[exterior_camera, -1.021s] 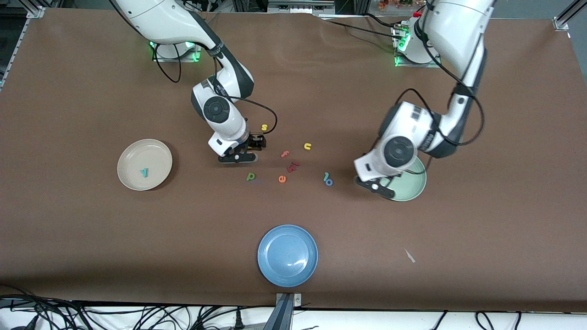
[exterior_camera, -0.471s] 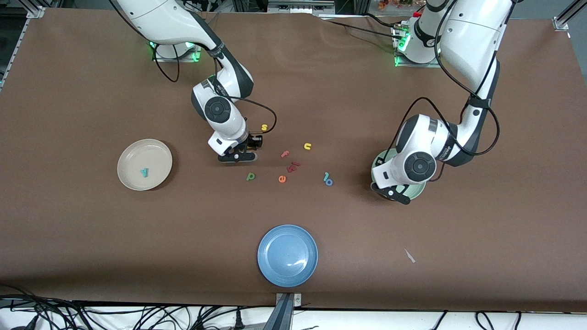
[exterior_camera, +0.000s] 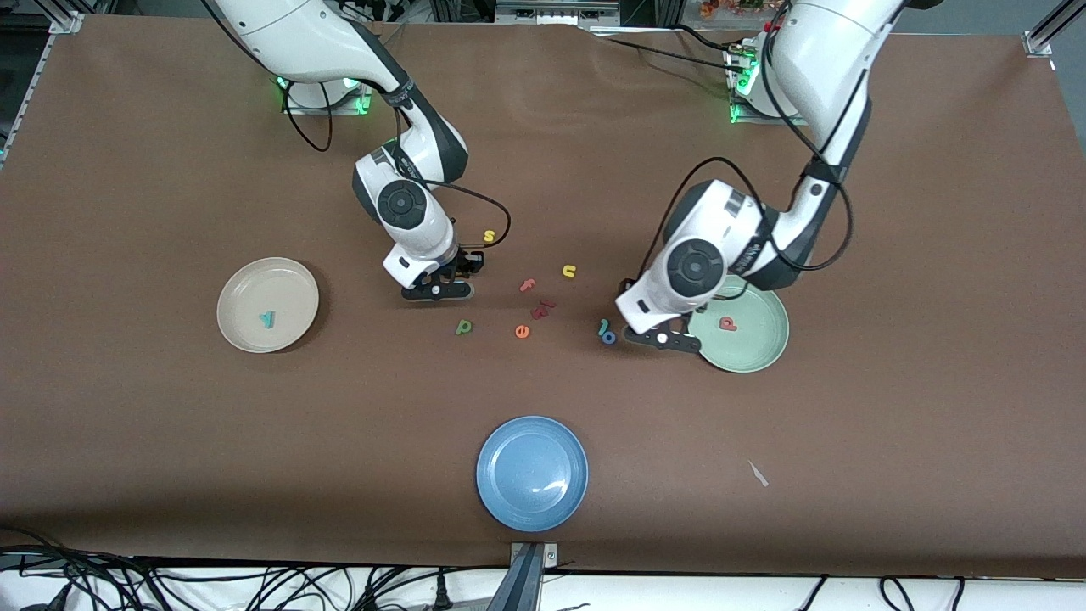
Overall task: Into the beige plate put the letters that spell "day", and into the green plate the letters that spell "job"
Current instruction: 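Drop the yellow d on the beige plate while the left gripper grasps teal l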
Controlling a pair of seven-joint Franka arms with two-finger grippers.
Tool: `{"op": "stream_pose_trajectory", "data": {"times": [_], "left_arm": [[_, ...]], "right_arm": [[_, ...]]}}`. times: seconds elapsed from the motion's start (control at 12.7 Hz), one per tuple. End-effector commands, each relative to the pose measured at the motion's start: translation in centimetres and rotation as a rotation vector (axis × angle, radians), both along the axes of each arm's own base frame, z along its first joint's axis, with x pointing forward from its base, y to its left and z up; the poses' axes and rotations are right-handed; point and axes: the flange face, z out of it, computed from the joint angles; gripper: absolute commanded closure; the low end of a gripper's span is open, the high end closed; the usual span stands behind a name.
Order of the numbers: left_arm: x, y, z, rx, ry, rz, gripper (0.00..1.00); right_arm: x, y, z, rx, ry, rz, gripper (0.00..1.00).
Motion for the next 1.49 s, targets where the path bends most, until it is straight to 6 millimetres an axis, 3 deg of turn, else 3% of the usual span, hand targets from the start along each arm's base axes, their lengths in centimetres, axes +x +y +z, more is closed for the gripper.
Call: {"op": "stream_pose_trajectory", "data": {"times": [0.0, 0.08, 0.16, 0.47, 1.18, 1.26, 1.41], "left_arm": [[1.1, -2.7, -2.1, -0.037, -0.060, 0.017, 0.20], [0.8, -3.5, -3.0, -0.046, -0.067, 0.008, 0.41], [0.7, -3.8, -3.5, -0.048, -0.071, 0.003, 0.50], [0.4, -5.1, -5.2, -0.080, -0.111, -0.005, 0.55], [0.0, -5.9, -7.1, -0.083, -0.127, -0.012, 0.61], [0.1, -5.9, -7.3, -0.087, -0.135, -0.010, 0.61], [0.2, -5.9, -7.9, -0.096, -0.148, -0.009, 0.73]], "right_arm": [[-0.9, 0.0, -0.6, -0.021, 0.020, 0.006, 0.62], [-0.9, 0.0, -0.6, -0.021, 0.020, 0.006, 0.62], [-0.9, 0.0, -0.6, -0.021, 0.020, 0.006, 0.62], [-1.0, -0.1, -0.6, -0.027, 0.030, -0.002, 0.62], [-0.9, 0.2, -0.5, -0.025, 0.028, -0.015, 0.86], [-0.2, 0.3, 0.4, -0.021, 0.024, -0.011, 0.89], [2.8, -1.0, 3.4, -0.065, 0.057, -0.027, 0.91]]}}
